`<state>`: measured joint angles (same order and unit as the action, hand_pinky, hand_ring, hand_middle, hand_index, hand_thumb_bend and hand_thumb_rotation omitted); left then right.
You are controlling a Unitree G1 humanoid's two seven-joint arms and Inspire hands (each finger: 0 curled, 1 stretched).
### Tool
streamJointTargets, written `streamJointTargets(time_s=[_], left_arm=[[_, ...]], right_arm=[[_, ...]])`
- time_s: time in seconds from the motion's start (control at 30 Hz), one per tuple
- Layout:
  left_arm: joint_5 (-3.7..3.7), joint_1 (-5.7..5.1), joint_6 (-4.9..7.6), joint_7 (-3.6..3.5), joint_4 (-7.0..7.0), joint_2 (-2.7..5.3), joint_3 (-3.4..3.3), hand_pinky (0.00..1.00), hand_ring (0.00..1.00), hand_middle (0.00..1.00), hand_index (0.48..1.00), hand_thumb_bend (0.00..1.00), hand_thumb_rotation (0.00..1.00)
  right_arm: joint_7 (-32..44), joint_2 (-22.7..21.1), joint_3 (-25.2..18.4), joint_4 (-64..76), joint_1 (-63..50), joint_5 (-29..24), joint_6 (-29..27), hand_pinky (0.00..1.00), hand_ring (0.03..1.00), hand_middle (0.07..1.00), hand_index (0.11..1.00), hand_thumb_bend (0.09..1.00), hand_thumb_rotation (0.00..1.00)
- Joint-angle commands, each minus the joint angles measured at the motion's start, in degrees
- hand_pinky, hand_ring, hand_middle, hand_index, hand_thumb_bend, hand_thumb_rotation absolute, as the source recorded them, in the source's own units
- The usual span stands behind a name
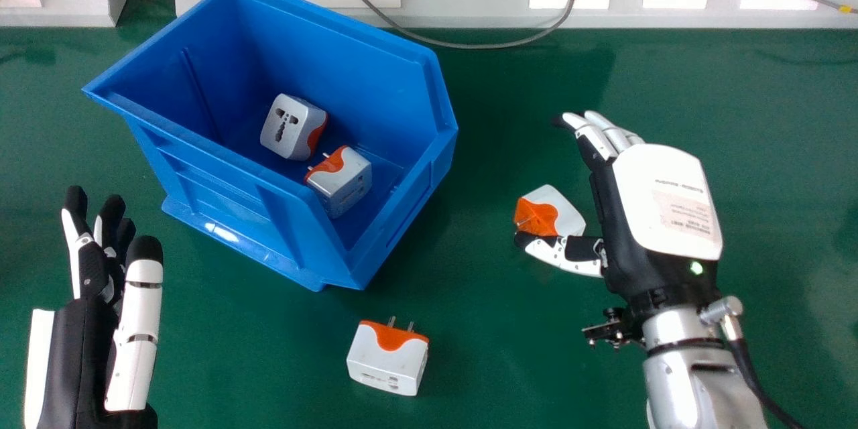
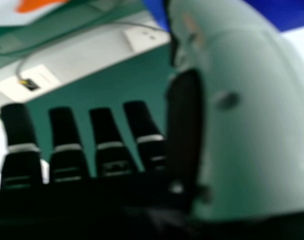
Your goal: Pick all objects and put in blue box
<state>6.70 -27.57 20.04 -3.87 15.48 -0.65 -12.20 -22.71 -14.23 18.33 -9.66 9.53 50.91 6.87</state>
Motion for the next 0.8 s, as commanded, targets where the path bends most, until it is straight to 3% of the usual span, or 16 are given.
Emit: streamJointTargets(time_s=[0.0, 0.07, 0.2, 0.57, 0.77], left_arm=[[-0.29, -0.42, 1.19, 0.2, 1.47, -0.07, -0.15, 1.0, 1.0, 1.0, 1.0, 0.28, 0.79], [-0.54, -0.43, 1.25, 0.4, 1.39, -0.09, -0.23, 1.0, 1.0, 1.0, 1.0, 0.27, 0.78], [-0.18, -0.69, 1.14, 0.11, 1.81, -0.3, -0.15, 1.0, 1.0, 1.0, 1.0, 0.27, 0.78], [0.0, -1.34, -0.35, 0.36, 3.85, -0.15, -0.01, 1.0, 1.0, 1.0, 0.998, 0.24, 0.78], [0.09, -1.44, -0.5, 0.1, 3.99, -0.34, -0.08, 1.0, 1.0, 1.0, 1.0, 0.27, 0.78]], right_arm=[[-0.3, -0.1, 0.9, -2.1, 2.3, 1.5, 1.0, 0.64, 0.786, 0.833, 0.793, 0.61, 0.25], [0.0, 0.2, 1.5, -5.2, 3.9, 1.8, 2.1, 0.64, 0.783, 0.831, 0.793, 0.611, 0.26], [0.3, 0.9, 2.6, -10.6, 7.0, 1.6, 3.9, 0.65, 0.779, 0.826, 0.79, 0.625, 0.27], [3.1, 2.4, 5.1, -19.2, 13.6, 0.6, 7.4, 0.66, 0.782, 0.831, 0.8, 0.62, 0.29], [4.7, 3.3, 5.7, -21.9, 16.2, -0.1, 9.1, 0.66, 0.786, 0.835, 0.809, 0.618, 0.3]])
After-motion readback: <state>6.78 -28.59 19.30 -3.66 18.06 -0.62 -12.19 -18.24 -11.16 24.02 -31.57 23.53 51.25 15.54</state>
